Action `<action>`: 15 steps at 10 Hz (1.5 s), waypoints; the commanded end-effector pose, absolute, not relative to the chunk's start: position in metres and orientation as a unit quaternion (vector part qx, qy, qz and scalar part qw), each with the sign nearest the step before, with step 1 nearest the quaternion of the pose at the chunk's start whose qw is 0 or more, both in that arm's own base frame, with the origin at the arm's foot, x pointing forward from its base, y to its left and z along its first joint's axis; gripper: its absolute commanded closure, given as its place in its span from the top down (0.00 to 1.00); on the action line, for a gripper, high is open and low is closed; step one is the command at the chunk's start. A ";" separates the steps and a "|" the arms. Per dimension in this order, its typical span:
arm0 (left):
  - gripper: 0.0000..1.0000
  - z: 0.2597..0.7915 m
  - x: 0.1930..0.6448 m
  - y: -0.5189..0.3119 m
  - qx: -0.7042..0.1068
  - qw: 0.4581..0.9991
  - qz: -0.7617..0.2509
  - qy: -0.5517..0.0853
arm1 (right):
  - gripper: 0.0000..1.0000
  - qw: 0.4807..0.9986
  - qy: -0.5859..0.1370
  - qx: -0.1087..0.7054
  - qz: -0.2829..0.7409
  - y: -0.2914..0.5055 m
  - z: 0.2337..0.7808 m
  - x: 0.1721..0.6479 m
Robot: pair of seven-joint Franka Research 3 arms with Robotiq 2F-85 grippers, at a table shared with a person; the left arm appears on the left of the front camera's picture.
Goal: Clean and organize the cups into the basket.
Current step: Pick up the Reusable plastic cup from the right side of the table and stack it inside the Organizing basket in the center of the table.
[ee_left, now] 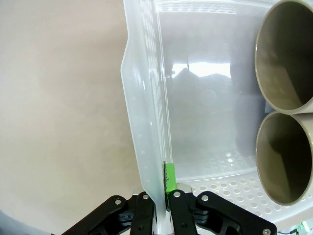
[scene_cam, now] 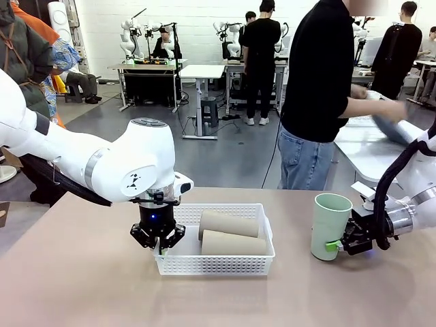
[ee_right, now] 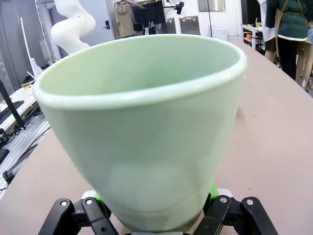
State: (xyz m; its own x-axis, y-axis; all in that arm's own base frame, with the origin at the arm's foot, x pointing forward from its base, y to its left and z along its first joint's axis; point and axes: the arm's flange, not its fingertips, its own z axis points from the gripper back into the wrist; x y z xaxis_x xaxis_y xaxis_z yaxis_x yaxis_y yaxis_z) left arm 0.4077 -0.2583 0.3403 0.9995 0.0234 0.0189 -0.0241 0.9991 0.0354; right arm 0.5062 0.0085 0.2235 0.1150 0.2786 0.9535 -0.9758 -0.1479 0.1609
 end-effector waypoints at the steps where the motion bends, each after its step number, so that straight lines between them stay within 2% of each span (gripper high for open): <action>1: 0.00 0.337 0.404 -0.256 0.022 1.000 0.007 -0.007 | 0.00 0.555 -0.349 0.507 0.560 0.006 0.226 0.504; 2: 0.00 0.337 0.404 -0.256 0.022 1.000 0.007 -0.007 | 0.00 0.572 -0.343 0.513 0.541 0.008 0.235 0.503; 4: 0.00 0.337 0.404 -0.256 0.022 1.000 0.007 -0.007 | 0.00 0.640 -0.333 0.501 0.478 0.034 0.299 0.482; 7: 0.00 0.337 0.404 -0.256 0.022 1.000 0.007 -0.007 | 0.00 0.685 -0.315 0.479 0.449 0.070 0.392 0.464; 10: 0.00 0.337 0.404 -0.256 0.022 1.000 0.007 -0.007 | 0.00 0.693 -0.331 0.467 0.439 0.067 0.410 0.464; 11: 0.00 0.337 0.404 -0.256 0.022 1.000 0.007 -0.007 | 0.00 0.680 -0.320 0.475 0.458 0.072 0.424 0.462; 15: 0.00 0.337 0.404 -0.256 0.022 1.000 0.007 -0.007 | 0.00 0.680 -0.320 0.475 0.458 0.072 0.424 0.462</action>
